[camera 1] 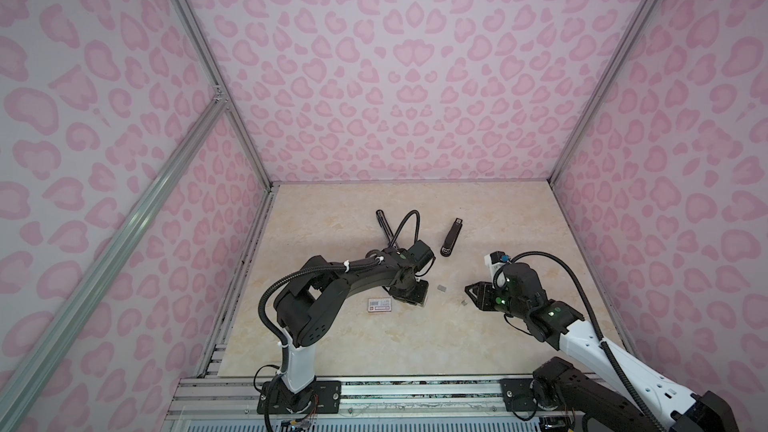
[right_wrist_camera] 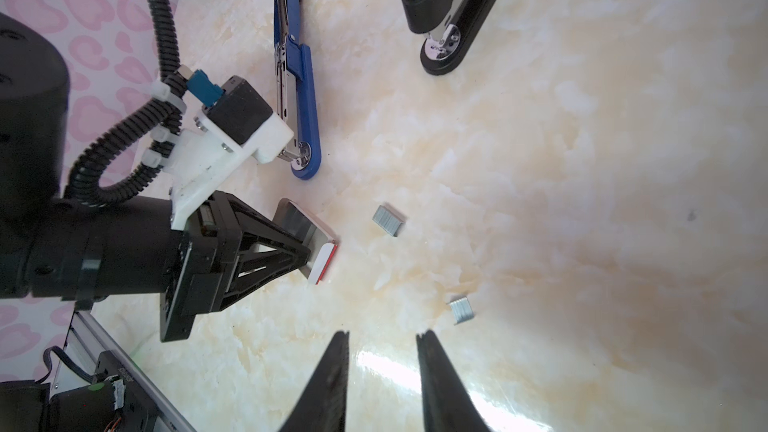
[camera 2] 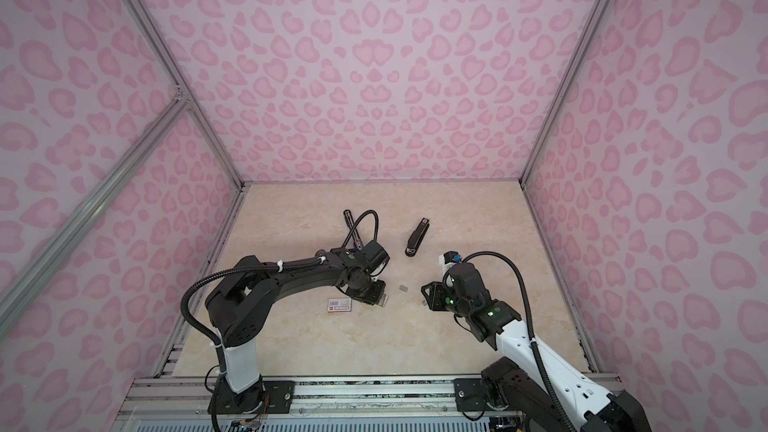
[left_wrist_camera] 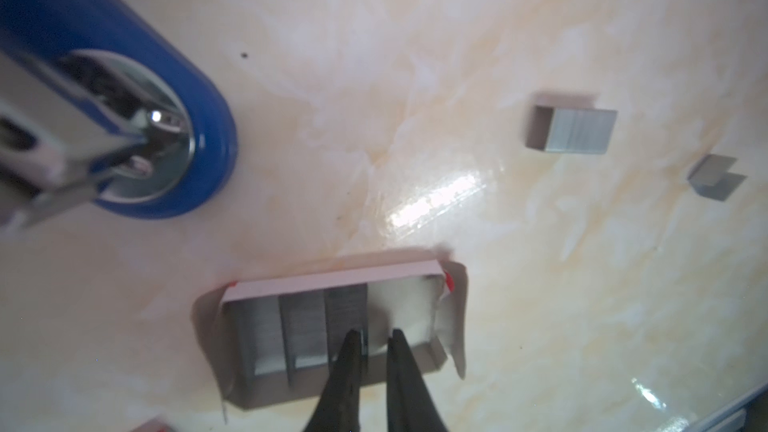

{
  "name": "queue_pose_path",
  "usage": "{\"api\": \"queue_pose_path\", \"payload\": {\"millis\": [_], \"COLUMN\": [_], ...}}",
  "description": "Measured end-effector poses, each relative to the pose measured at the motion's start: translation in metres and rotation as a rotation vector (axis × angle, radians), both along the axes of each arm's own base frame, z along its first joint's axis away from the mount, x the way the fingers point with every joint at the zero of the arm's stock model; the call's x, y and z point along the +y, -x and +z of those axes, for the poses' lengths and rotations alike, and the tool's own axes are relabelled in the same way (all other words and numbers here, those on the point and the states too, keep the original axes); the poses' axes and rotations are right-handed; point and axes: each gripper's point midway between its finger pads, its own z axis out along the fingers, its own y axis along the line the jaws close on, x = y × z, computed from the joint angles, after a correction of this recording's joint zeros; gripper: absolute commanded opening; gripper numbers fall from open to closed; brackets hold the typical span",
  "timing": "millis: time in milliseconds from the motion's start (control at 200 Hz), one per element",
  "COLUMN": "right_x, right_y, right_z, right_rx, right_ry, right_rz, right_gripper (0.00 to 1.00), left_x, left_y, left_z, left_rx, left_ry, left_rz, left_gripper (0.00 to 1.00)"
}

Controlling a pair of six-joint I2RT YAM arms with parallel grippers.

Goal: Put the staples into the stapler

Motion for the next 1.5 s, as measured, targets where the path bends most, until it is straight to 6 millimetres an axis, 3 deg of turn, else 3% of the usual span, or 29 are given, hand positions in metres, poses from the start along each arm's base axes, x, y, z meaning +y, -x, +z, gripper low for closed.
{"api": "queue_pose_path", "payload": {"millis": [115,415,780,955,1070,1250,1500], "right_x": [-0.001,-0.001,0.000,0.007,0.014,0.024,0.038], "right_y": [-0.001,-0.004,-0.013,-0.020,-0.028,-0.040,-0.049], "right_z": [0.000,0.006,0.028,0.048,0.067,0.106,0.160], "right_rx": [0.001,-0.010,-0.052,-0.087,-0.124,-0.208,-0.311], "right_ry": [-0.002,-0.010,-0.044,-0.120,-0.208,-0.372,-0.594], "right_rz": [-0.003,-0.007,-0.016,-0.007,0.003,0.020,0.079], "right_gripper": [0.31,0.32,0.33,0.40,0.48,0.48,0.49], "left_x": [-0.001,-0.001,-0.012,-0.019,-0.022,-0.029,-0.037], "left_y": [0.000,0.000,0.004,0.002,-0.007,-0.015,-0.004], "left_z": [-0.001,0.003,0.049,0.088,0.128,0.191,0.255], "left_rx": [-0.001,-0.006,-0.038,-0.063,-0.104,-0.164,-0.190], "left_ry": [-0.001,0.006,0.122,0.259,0.407,0.689,1.009], "left_rz": [-0.007,-0.015,-0.042,-0.045,-0.029,-0.022,-0.078], "left_gripper": [0.03,0.03,0.03,0.03,0.03,0.03,0.03]}}
